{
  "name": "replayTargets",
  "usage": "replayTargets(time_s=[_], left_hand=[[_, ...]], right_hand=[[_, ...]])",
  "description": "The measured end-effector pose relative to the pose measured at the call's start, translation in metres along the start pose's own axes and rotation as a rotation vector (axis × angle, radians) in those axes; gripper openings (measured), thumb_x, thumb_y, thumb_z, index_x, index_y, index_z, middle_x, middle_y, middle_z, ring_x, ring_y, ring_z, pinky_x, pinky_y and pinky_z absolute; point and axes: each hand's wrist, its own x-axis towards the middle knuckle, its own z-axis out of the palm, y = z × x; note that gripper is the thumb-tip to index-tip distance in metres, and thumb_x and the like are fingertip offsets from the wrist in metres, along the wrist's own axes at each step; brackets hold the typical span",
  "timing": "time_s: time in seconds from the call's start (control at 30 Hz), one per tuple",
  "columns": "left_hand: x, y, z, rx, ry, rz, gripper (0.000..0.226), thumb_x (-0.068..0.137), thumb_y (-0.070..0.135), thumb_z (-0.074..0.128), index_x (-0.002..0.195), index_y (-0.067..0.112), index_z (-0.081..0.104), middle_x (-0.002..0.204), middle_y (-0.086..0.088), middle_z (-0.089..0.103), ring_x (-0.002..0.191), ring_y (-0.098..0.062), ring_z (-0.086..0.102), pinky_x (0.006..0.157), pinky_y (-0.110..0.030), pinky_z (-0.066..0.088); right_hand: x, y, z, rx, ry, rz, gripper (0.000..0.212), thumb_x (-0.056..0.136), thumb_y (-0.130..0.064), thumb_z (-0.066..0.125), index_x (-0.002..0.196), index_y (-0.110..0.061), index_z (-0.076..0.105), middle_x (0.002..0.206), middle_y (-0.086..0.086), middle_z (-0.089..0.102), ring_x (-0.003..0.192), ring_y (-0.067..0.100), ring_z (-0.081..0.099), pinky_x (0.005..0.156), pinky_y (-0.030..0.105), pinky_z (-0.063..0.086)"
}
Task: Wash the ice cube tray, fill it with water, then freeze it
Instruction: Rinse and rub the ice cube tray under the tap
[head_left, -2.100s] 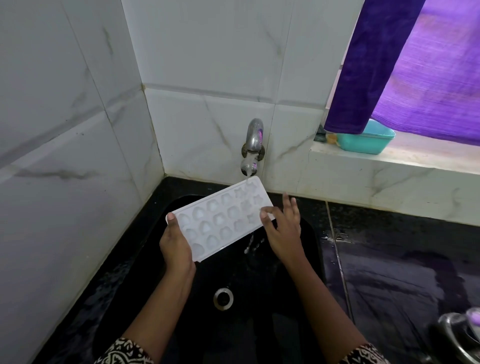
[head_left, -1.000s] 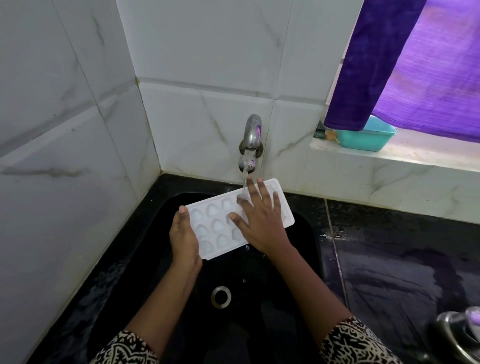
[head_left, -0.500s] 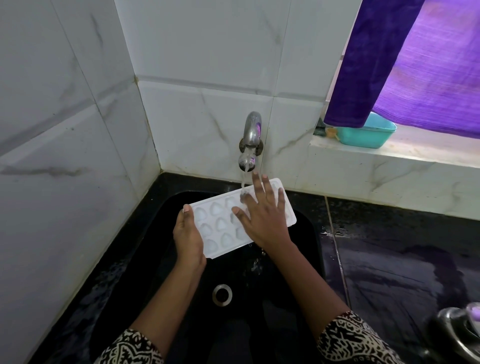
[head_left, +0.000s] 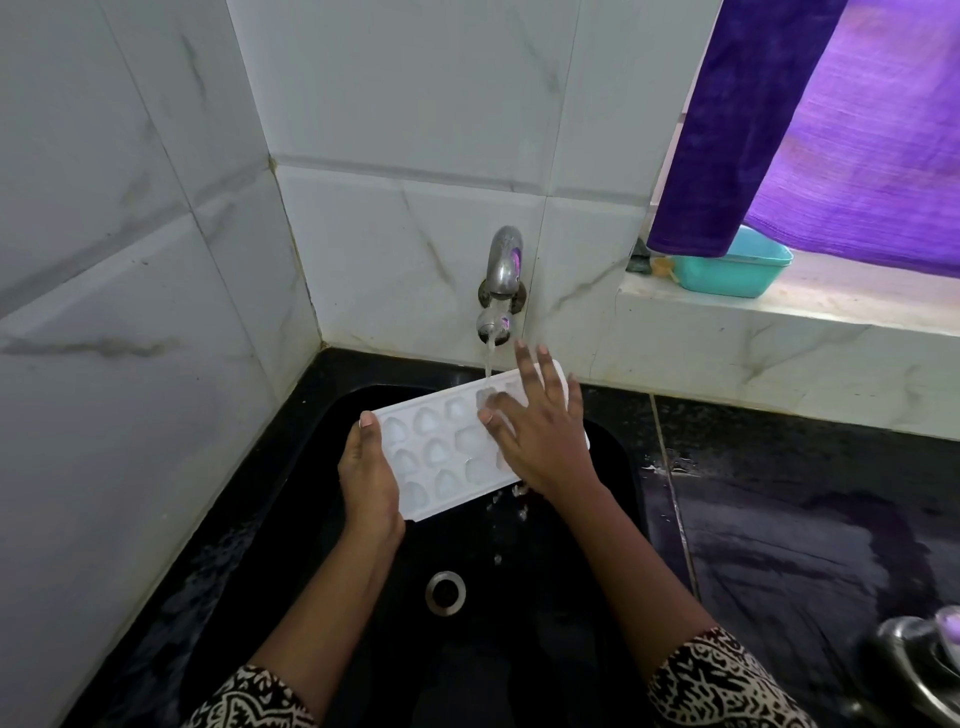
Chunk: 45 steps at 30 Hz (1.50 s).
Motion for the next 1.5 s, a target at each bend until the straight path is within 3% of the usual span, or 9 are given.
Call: replayTargets(time_s=[0.2,0.37,0.5,0.67,0.83,0.97,1.17,1.33,1.5], left_hand=[[0.003,0.001,0.002,-0.013,0.002,0.008,0.025,0.099,0.049,0.045,0.094,0.034,0.065,0.096,0.004,0.072,0.08,-0.011,0.072,0.06,-0.026,0.056],[0.0,-0.004,0.0,-0.006,0.0,0.011,0.026,0.099,0.049,0.046,0.091,0.035,0.066,0.093,0.007,0.073,0.083,-0.011,0.072,0.063,-0.026,0.056],[0.003,-0.001,0.0,-0.006,0.001,0.015,0.025,0.099,0.05,0.045,0.093,0.036,0.065,0.096,0.005,0.072,0.083,-0.012,0.072,0.063,-0.028,0.056],[0.002,-0.006,-0.001,-0.002,-0.013,0.012,0.025,0.099,0.049,0.046,0.093,0.035,0.066,0.096,0.007,0.073,0.083,-0.01,0.072,0.065,-0.028,0.056],[0.003,-0.002,-0.001,-0.022,0.003,0.019,0.026,0.1,0.047,0.045,0.093,0.034,0.066,0.092,0.007,0.073,0.08,-0.009,0.072,0.06,-0.023,0.056],[0.007,-0.001,-0.006,-0.043,0.026,0.014,0.025,0.099,0.049,0.045,0.091,0.038,0.065,0.091,0.011,0.071,0.074,-0.003,0.071,0.054,-0.018,0.053],[0.011,-0.001,0.0,-0.072,0.04,-0.026,0.025,0.098,0.052,0.047,0.093,0.037,0.065,0.095,0.007,0.072,0.08,-0.012,0.072,0.059,-0.027,0.056],[0.009,-0.002,0.006,-0.083,0.027,-0.009,0.028,0.099,0.049,0.046,0.093,0.032,0.067,0.088,0.007,0.075,0.076,-0.012,0.073,0.054,-0.025,0.056],[0.01,0.001,0.005,-0.105,0.065,-0.005,0.026,0.099,0.048,0.047,0.089,0.035,0.067,0.084,0.009,0.073,0.071,-0.007,0.072,0.05,-0.021,0.054]], right_hand=[[-0.002,-0.01,0.005,0.013,-0.058,-0.027,0.05,0.094,-0.058,0.031,0.125,-0.026,0.055,0.158,-0.007,-0.011,0.141,0.01,-0.022,0.114,0.049,-0.007],[0.0,-0.004,-0.001,-0.005,-0.03,0.027,0.046,0.095,-0.056,0.031,0.119,-0.029,0.058,0.159,-0.003,-0.005,0.146,0.017,-0.012,0.114,0.049,-0.005],[-0.002,-0.009,0.006,0.021,-0.102,-0.033,0.052,0.094,-0.059,0.029,0.129,-0.028,0.051,0.153,-0.011,-0.02,0.14,0.01,-0.025,0.113,0.049,-0.01],[0.002,-0.004,0.001,0.012,-0.056,0.046,0.044,0.096,-0.054,0.031,0.118,-0.028,0.059,0.16,-0.003,-0.004,0.146,0.017,-0.011,0.114,0.049,-0.006],[-0.007,-0.011,0.006,0.064,-0.176,0.018,0.057,0.094,-0.059,0.026,0.141,-0.029,0.038,0.159,-0.006,-0.012,0.139,0.007,-0.026,0.114,0.05,-0.01],[-0.022,0.006,-0.004,0.139,-0.043,0.098,0.042,0.095,-0.052,0.039,0.128,-0.031,0.054,0.16,-0.004,-0.004,0.137,0.005,-0.023,0.114,0.047,-0.006],[-0.025,0.006,-0.004,0.15,0.007,0.076,0.035,0.093,-0.044,0.05,0.122,-0.026,0.059,0.16,0.0,0.003,0.141,0.011,-0.014,0.114,0.051,0.001],[-0.01,-0.007,0.005,0.069,-0.08,0.095,0.037,0.094,-0.051,0.043,0.114,-0.026,0.06,0.16,0.0,-0.002,0.146,0.018,-0.012,0.114,0.052,-0.001],[-0.011,-0.004,0.008,0.042,-0.105,0.012,0.039,0.093,-0.055,0.039,0.116,-0.03,0.059,0.158,-0.007,-0.008,0.143,0.012,-0.019,0.113,0.051,-0.004]])
